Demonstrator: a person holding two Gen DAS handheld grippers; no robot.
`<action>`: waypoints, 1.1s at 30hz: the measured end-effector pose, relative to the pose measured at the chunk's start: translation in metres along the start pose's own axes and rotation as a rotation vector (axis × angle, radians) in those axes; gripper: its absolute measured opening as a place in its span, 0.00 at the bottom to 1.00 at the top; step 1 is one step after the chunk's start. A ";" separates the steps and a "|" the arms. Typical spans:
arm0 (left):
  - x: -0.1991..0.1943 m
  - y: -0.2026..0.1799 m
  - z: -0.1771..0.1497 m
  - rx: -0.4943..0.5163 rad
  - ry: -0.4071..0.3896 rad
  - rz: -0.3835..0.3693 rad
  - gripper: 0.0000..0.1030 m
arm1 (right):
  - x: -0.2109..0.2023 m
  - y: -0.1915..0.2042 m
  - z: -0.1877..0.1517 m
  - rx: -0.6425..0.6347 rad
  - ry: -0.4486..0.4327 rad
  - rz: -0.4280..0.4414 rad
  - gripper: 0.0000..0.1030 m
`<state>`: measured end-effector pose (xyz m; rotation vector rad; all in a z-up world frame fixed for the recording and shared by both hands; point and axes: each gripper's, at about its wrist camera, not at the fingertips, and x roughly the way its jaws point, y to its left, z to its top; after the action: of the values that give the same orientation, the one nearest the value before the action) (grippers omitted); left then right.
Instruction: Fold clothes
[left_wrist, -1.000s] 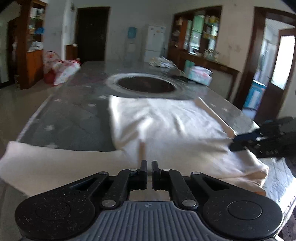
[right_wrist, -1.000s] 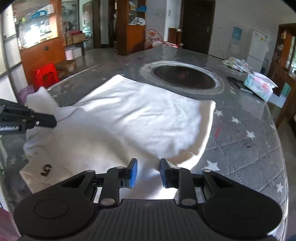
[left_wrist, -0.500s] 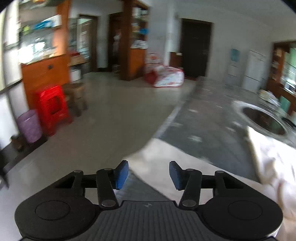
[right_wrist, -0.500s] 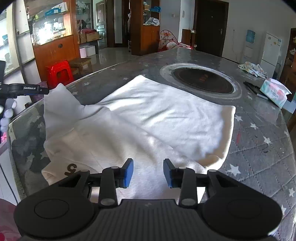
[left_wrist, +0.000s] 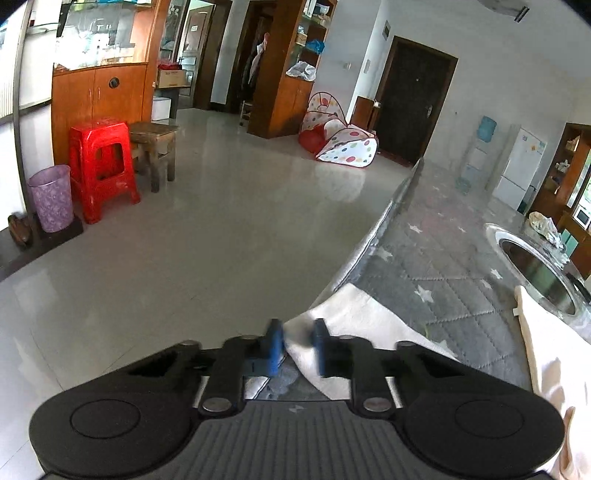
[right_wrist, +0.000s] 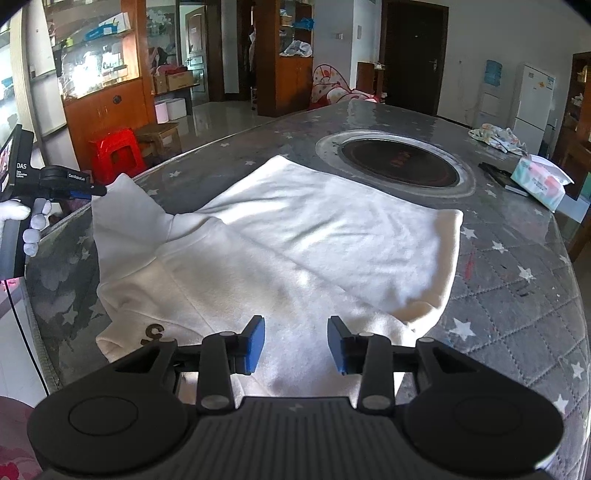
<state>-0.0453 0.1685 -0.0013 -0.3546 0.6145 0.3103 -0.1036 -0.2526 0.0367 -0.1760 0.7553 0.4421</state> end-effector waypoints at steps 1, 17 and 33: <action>-0.003 -0.001 0.001 -0.002 -0.005 -0.008 0.08 | -0.001 0.000 -0.001 0.004 -0.002 -0.001 0.36; -0.105 -0.121 0.014 0.110 -0.065 -0.570 0.05 | -0.027 -0.016 -0.006 0.067 -0.080 -0.029 0.36; -0.112 -0.251 -0.082 0.420 0.178 -0.908 0.07 | -0.045 -0.056 -0.029 0.202 -0.091 -0.108 0.36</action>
<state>-0.0772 -0.1092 0.0620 -0.2245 0.6162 -0.7183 -0.1251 -0.3257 0.0469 -0.0068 0.6925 0.2672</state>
